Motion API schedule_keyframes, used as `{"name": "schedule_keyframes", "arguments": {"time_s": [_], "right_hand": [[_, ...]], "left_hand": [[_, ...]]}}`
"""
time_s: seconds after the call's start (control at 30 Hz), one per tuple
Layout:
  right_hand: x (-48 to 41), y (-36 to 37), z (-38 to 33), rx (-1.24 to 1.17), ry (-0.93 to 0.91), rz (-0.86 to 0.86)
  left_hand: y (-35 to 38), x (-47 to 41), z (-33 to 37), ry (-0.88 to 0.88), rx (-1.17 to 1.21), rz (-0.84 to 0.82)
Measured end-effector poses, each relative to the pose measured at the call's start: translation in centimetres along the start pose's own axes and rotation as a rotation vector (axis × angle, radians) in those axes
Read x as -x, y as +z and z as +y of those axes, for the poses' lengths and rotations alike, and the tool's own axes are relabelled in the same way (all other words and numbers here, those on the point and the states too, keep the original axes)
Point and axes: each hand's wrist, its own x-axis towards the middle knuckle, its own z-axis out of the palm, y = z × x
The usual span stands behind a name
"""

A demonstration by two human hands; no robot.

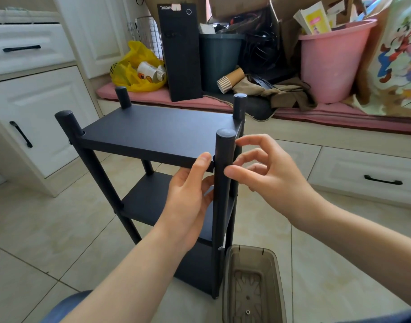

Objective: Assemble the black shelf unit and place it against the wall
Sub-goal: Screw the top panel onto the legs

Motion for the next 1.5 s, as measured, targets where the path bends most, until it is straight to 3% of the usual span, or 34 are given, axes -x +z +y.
{"name": "schedule_keyframes", "arguments": {"time_s": [0.3, 0.47, 0.57, 0.63, 0.7, 0.77, 0.83, 1.07, 1.23, 1.43, 1.5], "right_hand": [[-0.4, -0.1, -0.1, 0.047, -0.035, -0.158], [-0.7, -0.2, -0.1, -0.009, -0.016, -0.134], [-0.8, -0.3, -0.1, -0.046, -0.024, -0.117], [-0.8, -0.4, -0.1, -0.054, -0.020, -0.108], [-0.9, -0.5, -0.2, -0.050, 0.002, -0.115], [-0.9, -0.6, -0.3, -0.047, 0.027, -0.132], [-1.0, -0.8, -0.3, -0.043, 0.045, -0.151], [-1.1, -1.1, -0.1, -0.065, 0.094, -0.171], [-1.3, -1.4, -0.4, -0.160, 0.171, -0.230], [-2.0, -0.6, -0.1, -0.303, 0.309, -0.061], [-2.4, -0.3, -0.2, -0.347, 0.383, -0.078]], "left_hand": [[0.1, 0.0, 0.1, -0.014, -0.043, 0.008], [0.5, 0.6, 0.7, -0.026, -0.054, 0.043], [0.6, 1.2, 1.5, -0.015, -0.246, 0.128], [0.0, 1.5, 1.8, 0.159, -0.514, 0.252], [-0.8, 1.9, 2.2, 0.483, -0.815, 0.350], [-1.5, 1.6, 2.5, 0.768, -1.003, 0.346], [-1.8, 0.8, 2.4, 0.886, -1.103, 0.251], [-1.5, -0.1, 2.9, 0.766, -1.079, 0.029], [-0.7, -0.2, 2.5, 0.788, -1.086, 0.071], [-0.7, -0.5, 2.1, 0.792, -1.063, 0.089], [-0.7, -0.6, 2.0, 0.793, -1.080, 0.096]]}}
